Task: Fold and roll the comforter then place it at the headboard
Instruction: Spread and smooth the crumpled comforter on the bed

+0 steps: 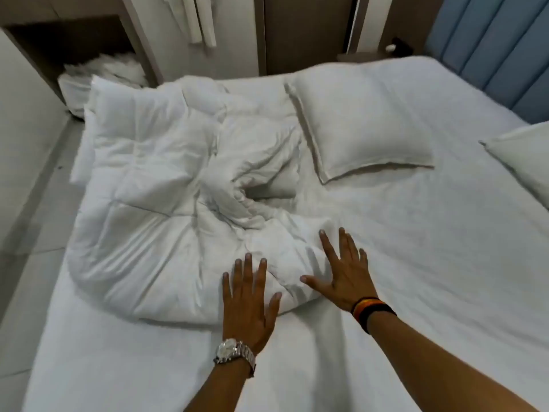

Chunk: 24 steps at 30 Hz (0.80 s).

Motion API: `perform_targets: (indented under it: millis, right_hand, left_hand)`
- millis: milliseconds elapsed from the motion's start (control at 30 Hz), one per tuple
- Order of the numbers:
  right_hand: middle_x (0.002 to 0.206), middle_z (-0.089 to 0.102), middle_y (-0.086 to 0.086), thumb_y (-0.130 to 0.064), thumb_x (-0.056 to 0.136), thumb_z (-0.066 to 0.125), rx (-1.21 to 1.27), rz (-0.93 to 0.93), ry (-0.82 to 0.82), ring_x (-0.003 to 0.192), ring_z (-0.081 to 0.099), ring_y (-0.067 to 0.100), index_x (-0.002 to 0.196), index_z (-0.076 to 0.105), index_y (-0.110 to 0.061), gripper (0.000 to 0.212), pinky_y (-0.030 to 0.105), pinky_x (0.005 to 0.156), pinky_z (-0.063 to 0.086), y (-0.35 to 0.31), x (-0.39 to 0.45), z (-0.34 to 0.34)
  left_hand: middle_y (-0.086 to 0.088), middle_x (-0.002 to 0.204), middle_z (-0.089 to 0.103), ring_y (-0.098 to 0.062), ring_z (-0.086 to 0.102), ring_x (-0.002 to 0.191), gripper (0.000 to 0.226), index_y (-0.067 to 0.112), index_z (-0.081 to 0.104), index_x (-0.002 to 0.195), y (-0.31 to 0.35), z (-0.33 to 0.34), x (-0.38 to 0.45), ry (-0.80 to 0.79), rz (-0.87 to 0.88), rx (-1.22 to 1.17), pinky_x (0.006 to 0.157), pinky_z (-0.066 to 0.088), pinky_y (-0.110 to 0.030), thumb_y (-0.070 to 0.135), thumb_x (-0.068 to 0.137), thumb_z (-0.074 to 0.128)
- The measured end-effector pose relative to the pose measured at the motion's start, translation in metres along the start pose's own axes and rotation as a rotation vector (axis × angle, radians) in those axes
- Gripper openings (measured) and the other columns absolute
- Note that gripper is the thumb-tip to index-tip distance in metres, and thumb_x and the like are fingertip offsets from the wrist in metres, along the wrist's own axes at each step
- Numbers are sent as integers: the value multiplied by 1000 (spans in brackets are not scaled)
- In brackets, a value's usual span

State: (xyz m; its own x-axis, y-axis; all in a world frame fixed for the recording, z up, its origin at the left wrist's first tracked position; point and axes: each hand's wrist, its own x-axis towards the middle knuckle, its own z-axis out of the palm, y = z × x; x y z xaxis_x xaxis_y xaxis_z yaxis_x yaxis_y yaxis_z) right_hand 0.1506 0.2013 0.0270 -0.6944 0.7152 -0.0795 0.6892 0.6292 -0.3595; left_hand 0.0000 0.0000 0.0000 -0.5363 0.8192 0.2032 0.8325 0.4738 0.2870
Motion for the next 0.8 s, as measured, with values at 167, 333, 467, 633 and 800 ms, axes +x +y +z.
perform_targets:
  millis: [167,333,467,633,800]
  right_hand:
    - [174,-18,17,-109,61,30,-108,-190,-21,161,-18,34,163,-24,-40,134,64,126,-6,25,77,44]
    - [135,62,17,-92,78,49,-63,-377,85,135,53,35,167,18,-11,125,62,128,8,26,108,89]
    - [105,73,9,-66,87,66,123,-427,167,100,67,33,158,41,-11,93,45,111,42,19,97,110]
    - [93,76,8,-50,94,71,172,-403,139,75,71,32,159,45,-19,77,38,71,54,7,64,96]
    - [118,77,0,-55,98,65,387,-178,65,100,74,25,156,42,-40,65,40,86,58,-17,-23,67]
  left_hand:
    - [-10,175,3,-32,4,162,74,22,16,167,-12,61,33,60,-50,120,127,3,-61,54,104,35]
    - [-10,175,3,-31,4,162,72,22,14,167,-37,99,49,108,-49,186,127,-2,-59,52,104,30]
    - [-7,176,6,-28,4,162,67,23,15,167,-37,112,41,133,-56,194,127,-1,-58,48,106,28]
    - [-4,175,9,-25,7,162,64,25,16,167,-27,102,24,109,-72,136,128,4,-57,45,107,27]
    - [-4,174,20,-24,14,161,61,26,23,166,-6,58,-5,44,-87,73,126,12,-60,48,109,17]
